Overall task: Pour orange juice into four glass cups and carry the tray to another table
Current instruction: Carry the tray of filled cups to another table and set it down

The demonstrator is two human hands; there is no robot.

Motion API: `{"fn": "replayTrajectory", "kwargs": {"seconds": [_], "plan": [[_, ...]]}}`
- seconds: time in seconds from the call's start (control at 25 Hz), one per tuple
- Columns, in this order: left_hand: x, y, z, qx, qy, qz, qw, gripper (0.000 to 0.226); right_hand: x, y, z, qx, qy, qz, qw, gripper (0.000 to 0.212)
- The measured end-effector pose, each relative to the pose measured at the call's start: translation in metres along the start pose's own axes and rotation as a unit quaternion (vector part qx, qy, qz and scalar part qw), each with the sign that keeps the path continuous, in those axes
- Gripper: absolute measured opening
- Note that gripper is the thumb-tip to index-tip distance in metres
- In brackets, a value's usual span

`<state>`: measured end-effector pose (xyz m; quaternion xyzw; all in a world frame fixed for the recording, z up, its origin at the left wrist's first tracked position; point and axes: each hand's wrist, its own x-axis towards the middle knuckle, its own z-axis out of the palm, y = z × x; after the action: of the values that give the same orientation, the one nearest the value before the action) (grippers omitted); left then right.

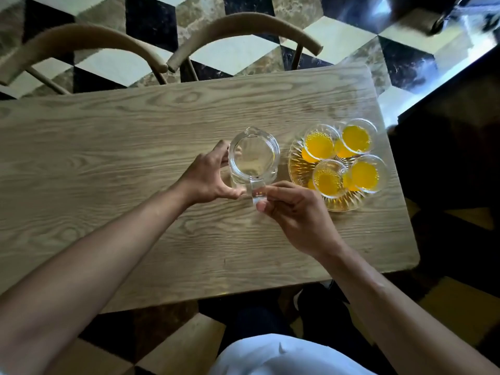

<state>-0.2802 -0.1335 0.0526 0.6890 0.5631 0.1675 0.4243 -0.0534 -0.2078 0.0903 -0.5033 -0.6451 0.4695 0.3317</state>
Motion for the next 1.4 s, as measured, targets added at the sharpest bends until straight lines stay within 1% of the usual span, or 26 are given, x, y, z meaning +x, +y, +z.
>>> {"fn": "replayTrajectory", "kwargs": {"seconds": [0.24,0.44,0.64,0.76,0.84,0.96,1.12,1.24,1.4], "plan": [[0.01,-0.004,-0.001,0.012,-0.011,-0.003,1.0,0.093,0.008,0.003,0.002,0.034,0.001,0.022,0.999,0.024],[0.012,-0.009,-0.003,0.014,-0.017,-0.005,1.0,0.095,0.012,0.001,0.002,0.032,-0.005,0.029,0.999,0.024],[0.011,-0.012,0.001,-0.014,-0.015,-0.016,1.0,0.097,0.011,-0.004,0.002,0.047,-0.006,0.048,0.998,0.025],[0.006,-0.012,0.003,-0.033,-0.013,-0.026,0.999,0.104,0.009,-0.004,0.004,0.08,0.006,0.066,0.995,0.029],[0.002,-0.011,0.005,-0.035,-0.009,-0.037,0.999,0.111,0.006,-0.001,0.003,0.088,0.012,0.072,0.994,0.035],[-0.006,-0.008,0.005,-0.024,0.014,-0.045,0.999,0.114,0.0,0.002,-0.007,0.047,0.009,0.087,0.995,0.045],[-0.029,0.002,0.002,-0.017,0.055,-0.062,0.996,0.114,-0.007,0.007,-0.036,-0.018,0.009,0.076,0.997,0.05],[-0.057,0.018,0.011,-0.035,0.099,-0.089,0.991,0.109,-0.014,0.015,-0.062,-0.022,0.016,0.07,0.997,0.052],[-0.098,0.046,0.038,-0.072,0.168,-0.122,0.976,0.11,-0.036,0.028,-0.102,-0.045,0.025,0.052,0.997,0.053]]}}
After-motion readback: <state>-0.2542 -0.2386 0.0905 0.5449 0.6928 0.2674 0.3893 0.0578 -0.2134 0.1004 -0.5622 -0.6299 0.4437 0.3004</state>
